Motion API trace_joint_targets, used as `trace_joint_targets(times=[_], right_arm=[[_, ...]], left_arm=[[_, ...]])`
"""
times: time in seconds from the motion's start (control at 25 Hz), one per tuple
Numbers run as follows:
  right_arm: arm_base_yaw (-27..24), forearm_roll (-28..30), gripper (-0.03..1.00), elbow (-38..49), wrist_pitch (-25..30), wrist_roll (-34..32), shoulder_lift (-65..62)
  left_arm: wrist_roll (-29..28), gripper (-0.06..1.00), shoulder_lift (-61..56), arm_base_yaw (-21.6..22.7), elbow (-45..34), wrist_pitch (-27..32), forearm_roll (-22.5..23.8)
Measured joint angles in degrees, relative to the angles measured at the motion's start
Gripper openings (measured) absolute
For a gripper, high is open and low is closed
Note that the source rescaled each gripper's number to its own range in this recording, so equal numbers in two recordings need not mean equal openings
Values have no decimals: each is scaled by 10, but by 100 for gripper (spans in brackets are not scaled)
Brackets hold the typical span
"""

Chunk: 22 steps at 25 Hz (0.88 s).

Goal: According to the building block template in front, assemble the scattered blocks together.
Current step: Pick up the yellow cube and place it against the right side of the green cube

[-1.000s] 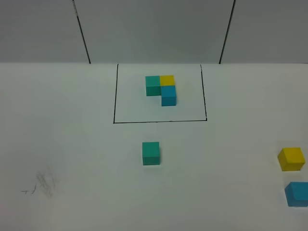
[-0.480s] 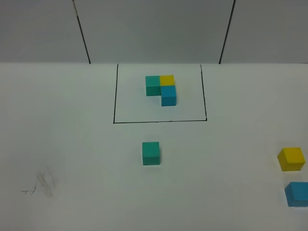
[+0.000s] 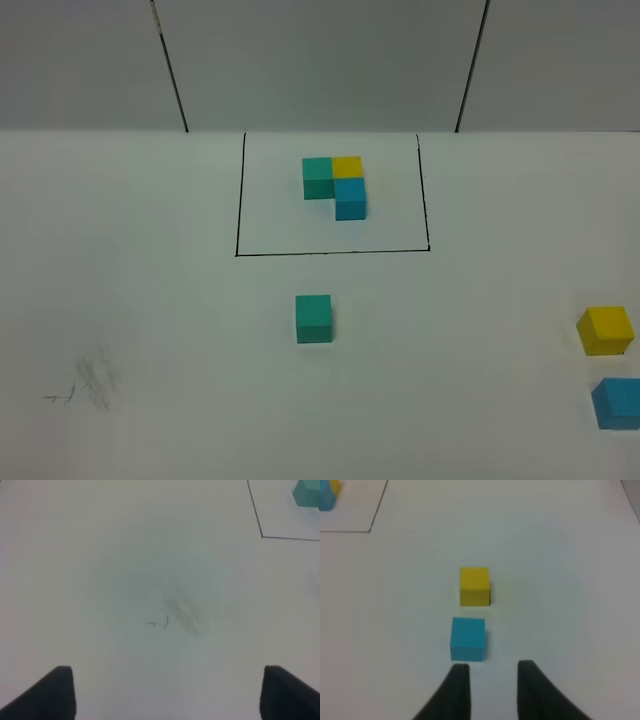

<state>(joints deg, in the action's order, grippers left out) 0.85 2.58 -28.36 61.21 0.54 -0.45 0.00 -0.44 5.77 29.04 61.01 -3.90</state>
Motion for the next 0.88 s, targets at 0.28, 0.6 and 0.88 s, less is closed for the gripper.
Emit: trace_joint_targets(times=[0.28, 0.6, 0.88], right_arm=[[0, 1, 0, 0, 0, -5, 0], [0, 23, 29, -5, -10, -22, 15], [0, 10, 96, -48, -69, -13, 224]], left_arm=[[0, 64, 0, 0, -1, 0, 0], [0, 64, 0, 0, -1, -1, 0], [0, 64, 0, 0, -1, -1, 0]])
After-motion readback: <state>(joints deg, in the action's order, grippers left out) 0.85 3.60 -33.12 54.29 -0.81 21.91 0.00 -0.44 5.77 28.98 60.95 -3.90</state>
